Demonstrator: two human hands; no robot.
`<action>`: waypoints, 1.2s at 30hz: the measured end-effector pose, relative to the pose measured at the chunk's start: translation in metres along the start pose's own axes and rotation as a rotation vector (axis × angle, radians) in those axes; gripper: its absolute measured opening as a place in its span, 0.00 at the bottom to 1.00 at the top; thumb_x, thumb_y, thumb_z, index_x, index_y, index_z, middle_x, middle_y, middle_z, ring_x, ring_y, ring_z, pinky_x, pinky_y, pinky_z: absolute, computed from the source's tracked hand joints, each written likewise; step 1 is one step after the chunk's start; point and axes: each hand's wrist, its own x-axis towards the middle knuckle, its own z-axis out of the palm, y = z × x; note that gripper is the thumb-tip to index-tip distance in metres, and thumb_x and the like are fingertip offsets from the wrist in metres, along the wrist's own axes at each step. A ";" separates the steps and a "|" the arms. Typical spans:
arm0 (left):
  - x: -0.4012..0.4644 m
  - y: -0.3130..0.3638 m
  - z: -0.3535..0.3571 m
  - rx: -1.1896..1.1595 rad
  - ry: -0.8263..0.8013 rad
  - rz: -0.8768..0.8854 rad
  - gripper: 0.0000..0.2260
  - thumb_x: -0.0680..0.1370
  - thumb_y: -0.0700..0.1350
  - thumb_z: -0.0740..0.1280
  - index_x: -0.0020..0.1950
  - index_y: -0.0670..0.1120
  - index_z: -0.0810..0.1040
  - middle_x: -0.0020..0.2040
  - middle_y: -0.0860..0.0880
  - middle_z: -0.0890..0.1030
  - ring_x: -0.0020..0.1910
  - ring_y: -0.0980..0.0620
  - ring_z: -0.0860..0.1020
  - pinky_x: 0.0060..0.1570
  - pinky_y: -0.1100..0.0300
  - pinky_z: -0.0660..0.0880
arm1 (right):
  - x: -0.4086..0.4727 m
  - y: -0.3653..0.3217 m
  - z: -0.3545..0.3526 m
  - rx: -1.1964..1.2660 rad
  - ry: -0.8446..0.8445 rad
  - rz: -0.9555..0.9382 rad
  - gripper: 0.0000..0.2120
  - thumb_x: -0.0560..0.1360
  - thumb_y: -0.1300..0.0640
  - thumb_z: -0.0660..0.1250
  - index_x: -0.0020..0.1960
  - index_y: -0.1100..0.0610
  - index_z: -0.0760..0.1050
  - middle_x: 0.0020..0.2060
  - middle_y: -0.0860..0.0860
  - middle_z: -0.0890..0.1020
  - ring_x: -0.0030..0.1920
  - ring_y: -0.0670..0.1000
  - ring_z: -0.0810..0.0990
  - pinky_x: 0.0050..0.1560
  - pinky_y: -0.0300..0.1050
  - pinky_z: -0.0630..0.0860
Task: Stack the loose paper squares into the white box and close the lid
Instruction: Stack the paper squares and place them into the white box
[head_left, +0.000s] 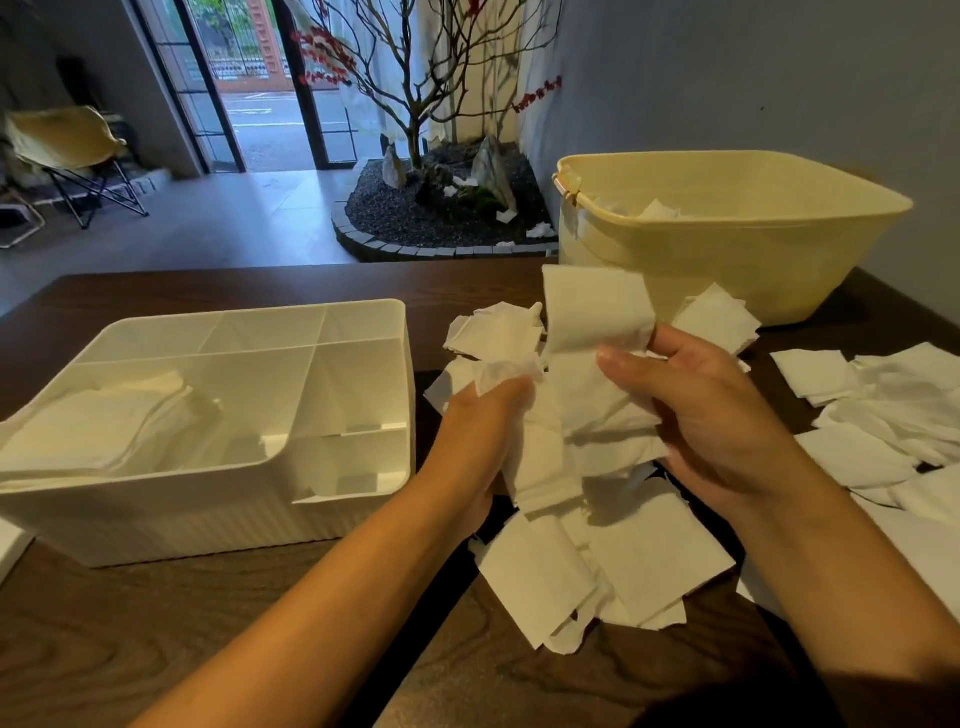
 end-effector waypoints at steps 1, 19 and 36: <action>-0.001 0.001 0.001 -0.007 -0.021 -0.014 0.16 0.76 0.48 0.67 0.63 0.48 0.81 0.57 0.41 0.84 0.57 0.40 0.83 0.64 0.36 0.75 | -0.001 0.003 0.003 -0.063 -0.001 0.025 0.14 0.68 0.61 0.70 0.54 0.56 0.81 0.46 0.54 0.87 0.45 0.51 0.87 0.45 0.44 0.83; -0.004 0.014 -0.002 -0.015 -0.106 -0.109 0.25 0.83 0.65 0.51 0.59 0.52 0.81 0.52 0.48 0.87 0.53 0.48 0.85 0.59 0.48 0.78 | 0.007 0.015 -0.005 -0.499 0.008 0.231 0.18 0.69 0.59 0.78 0.54 0.46 0.76 0.48 0.43 0.86 0.46 0.44 0.85 0.41 0.41 0.83; -0.005 0.020 -0.008 -0.316 -0.240 0.046 0.15 0.73 0.32 0.58 0.43 0.43 0.83 0.29 0.51 0.68 0.26 0.57 0.67 0.28 0.66 0.71 | 0.010 0.003 -0.014 -0.028 0.082 0.378 0.13 0.74 0.65 0.68 0.58 0.60 0.80 0.52 0.57 0.86 0.53 0.56 0.85 0.51 0.50 0.83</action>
